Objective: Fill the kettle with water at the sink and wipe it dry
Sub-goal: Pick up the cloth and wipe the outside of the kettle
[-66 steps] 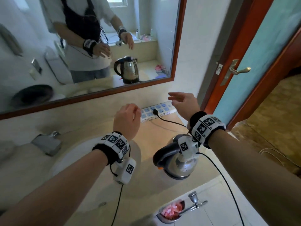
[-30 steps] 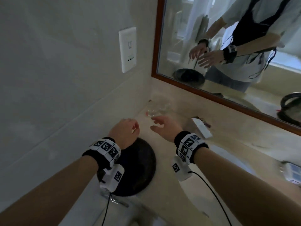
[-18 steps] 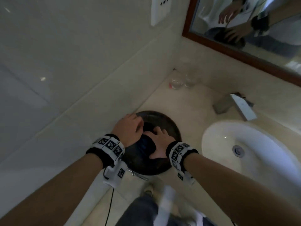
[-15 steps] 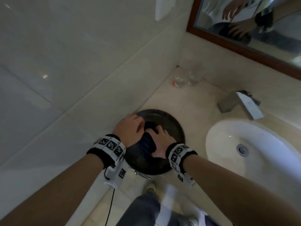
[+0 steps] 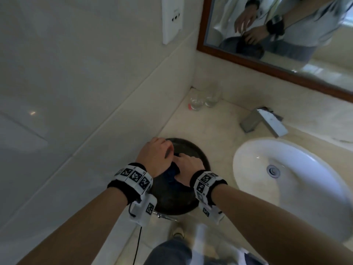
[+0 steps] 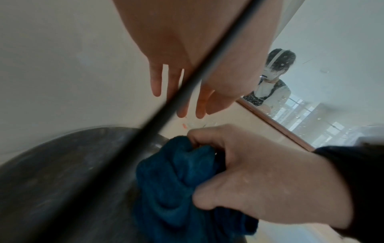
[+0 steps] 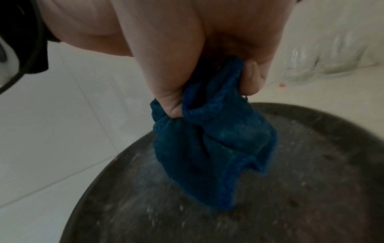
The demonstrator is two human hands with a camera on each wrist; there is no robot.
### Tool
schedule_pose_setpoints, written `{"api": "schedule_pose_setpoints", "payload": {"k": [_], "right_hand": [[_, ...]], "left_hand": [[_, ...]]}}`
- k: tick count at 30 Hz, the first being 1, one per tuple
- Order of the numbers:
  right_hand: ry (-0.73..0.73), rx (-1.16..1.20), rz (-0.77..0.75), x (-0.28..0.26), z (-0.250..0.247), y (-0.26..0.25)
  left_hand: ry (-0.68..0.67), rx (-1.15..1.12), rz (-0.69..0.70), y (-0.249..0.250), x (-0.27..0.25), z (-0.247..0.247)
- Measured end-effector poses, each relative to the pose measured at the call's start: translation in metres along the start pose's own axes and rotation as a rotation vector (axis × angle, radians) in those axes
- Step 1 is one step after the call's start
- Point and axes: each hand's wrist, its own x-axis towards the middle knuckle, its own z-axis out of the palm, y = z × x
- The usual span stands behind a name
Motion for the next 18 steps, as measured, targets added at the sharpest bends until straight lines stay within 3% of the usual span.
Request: {"api": "schedule_pose_setpoints", "payload": {"k": [10, 18], "right_hand": [[0.298, 0.024, 0.106, -0.078, -0.107, 0.065], [0.467, 0.036, 0.307, -0.169, -0.145, 0.135]], "left_hand": [[0.107, 0.037, 0.281, 0.113, 0.056, -0.053], [0.087, 0.034, 0.507, 0.227, 0.07, -0.065]]}}
